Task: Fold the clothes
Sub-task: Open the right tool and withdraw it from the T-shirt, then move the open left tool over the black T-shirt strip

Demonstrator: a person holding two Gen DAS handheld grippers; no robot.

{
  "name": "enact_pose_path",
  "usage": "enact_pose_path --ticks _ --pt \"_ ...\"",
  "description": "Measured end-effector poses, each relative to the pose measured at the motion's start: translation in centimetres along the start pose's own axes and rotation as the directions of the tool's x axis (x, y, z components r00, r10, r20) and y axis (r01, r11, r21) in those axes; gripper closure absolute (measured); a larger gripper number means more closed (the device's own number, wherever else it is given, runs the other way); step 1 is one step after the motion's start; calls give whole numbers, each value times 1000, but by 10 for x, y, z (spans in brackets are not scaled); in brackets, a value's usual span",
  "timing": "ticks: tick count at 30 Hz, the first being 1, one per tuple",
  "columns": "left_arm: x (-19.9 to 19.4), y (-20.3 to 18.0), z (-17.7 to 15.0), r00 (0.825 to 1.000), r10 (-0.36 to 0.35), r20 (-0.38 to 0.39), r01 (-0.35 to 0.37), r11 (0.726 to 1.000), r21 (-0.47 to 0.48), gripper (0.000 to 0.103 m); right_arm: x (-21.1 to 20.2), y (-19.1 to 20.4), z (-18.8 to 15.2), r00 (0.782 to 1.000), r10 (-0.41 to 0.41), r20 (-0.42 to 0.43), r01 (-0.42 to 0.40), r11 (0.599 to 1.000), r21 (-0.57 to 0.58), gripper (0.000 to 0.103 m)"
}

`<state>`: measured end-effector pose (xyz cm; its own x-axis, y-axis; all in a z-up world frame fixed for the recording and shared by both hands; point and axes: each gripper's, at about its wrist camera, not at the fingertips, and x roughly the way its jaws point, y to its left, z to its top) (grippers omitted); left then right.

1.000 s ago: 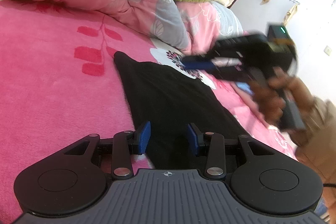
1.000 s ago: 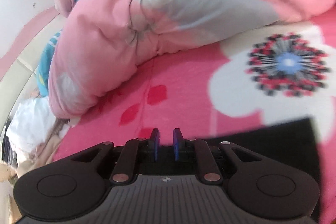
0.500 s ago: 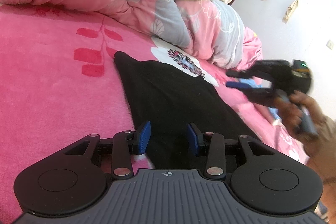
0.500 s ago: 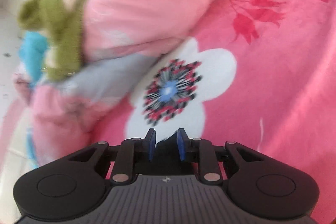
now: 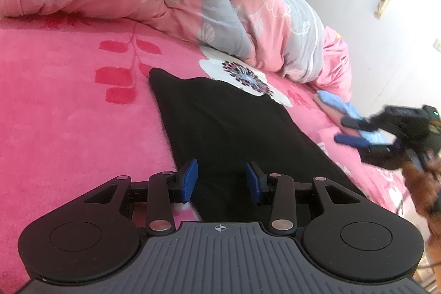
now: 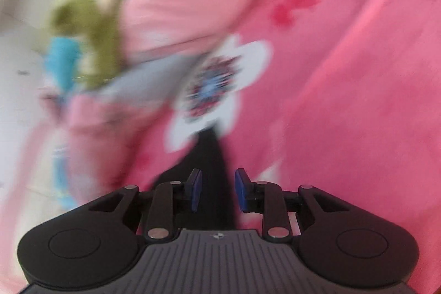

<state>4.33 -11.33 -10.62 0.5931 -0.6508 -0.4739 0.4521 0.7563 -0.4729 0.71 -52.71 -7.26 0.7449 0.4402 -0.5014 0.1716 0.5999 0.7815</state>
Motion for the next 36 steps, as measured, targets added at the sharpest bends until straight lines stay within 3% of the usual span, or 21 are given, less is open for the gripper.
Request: enact_pose_path --ticks 2,4,7,10,12,16,21,25,27,30,36 --pt "1 -2 2 1000 10 -11 -10 1000 7 63 3 5 -20 995 61 -80 -63 998 -18 74" --pt "1 -5 6 999 21 -29 -21 1000 12 63 6 1 -36 989 58 -135 -60 998 -11 74" --pt "-3 -10 13 997 51 -57 -49 998 28 60 -5 -6 -50 992 56 -113 -56 998 10 78" --pt "-15 -24 18 994 99 -44 -95 993 76 47 -16 -14 -65 994 54 -91 -51 998 31 75" --pt "-25 -36 16 992 119 -38 -113 986 126 45 -23 -19 -74 996 52 -76 -49 998 46 75" --pt "-32 -63 2 983 156 -98 -131 965 226 44 -38 -29 -94 998 48 -47 -44 996 75 75" --pt "-31 -89 -20 952 258 -166 -189 920 343 37 -67 -46 -119 998 62 10 -62 987 148 78" --pt "-29 -101 -25 927 328 -185 -241 894 378 34 -101 -26 -133 997 13 73 -18 997 78 75" --pt "-28 -106 -26 916 354 -190 -264 886 381 33 -98 -14 -134 995 61 85 -65 997 49 75" --pt "-28 -111 -28 901 386 -196 -292 876 383 29 -80 3 -132 995 68 70 -68 998 -5 75" --pt "-28 -114 -29 882 426 -201 -330 863 381 19 -59 0 -141 999 -45 14 46 997 -58 77"
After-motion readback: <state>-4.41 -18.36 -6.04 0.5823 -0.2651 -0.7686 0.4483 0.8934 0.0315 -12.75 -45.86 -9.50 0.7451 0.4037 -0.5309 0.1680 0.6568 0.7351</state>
